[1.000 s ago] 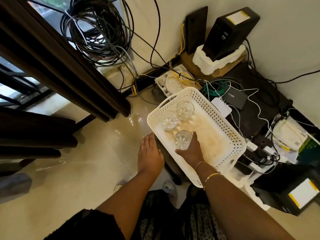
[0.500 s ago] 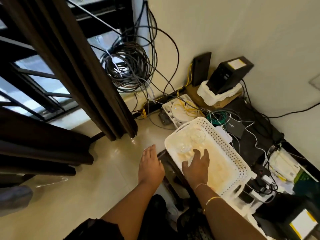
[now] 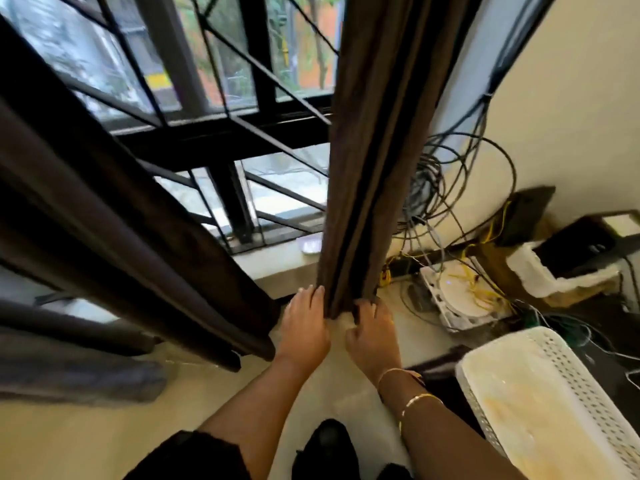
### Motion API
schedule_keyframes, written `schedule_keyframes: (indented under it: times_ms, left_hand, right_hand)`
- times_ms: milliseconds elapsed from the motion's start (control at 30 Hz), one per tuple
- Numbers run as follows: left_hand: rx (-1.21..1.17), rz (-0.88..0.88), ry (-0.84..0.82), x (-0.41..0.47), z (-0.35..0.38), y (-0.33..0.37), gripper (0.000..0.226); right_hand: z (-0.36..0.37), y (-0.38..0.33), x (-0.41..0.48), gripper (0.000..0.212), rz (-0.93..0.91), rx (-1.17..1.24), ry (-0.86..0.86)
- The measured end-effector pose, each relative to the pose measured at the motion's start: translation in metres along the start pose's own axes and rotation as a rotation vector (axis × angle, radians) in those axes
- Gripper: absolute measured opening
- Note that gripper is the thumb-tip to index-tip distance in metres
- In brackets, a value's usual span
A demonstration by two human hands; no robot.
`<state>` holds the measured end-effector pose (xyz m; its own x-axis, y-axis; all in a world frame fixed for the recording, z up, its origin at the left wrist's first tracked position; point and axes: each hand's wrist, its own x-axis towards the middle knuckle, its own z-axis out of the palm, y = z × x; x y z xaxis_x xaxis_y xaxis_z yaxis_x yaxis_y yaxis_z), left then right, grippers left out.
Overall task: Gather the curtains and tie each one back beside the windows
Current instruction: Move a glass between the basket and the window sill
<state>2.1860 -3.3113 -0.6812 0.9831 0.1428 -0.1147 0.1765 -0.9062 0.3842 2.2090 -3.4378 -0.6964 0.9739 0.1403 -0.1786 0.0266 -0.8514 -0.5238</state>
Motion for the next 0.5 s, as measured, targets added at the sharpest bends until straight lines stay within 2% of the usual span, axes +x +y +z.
schedule_keyframes:
  times_ms: [167,300,500]
  left_hand:
    - [0.024,-0.107,0.049,0.013,-0.017,-0.052,0.061]
    - [0.032,-0.124,0.031,0.032,-0.021,-0.08,0.057]
    - [0.041,-0.16,0.024,0.07,-0.012,-0.113,0.051]
  right_hand:
    - [0.032,-0.056,0.029,0.054,-0.122,-0.061,-0.135]
    - [0.053,-0.082,0.058,0.053,-0.169,0.009,-0.234]
    - [0.085,-0.1,0.109,0.05,-0.107,0.045,-0.317]
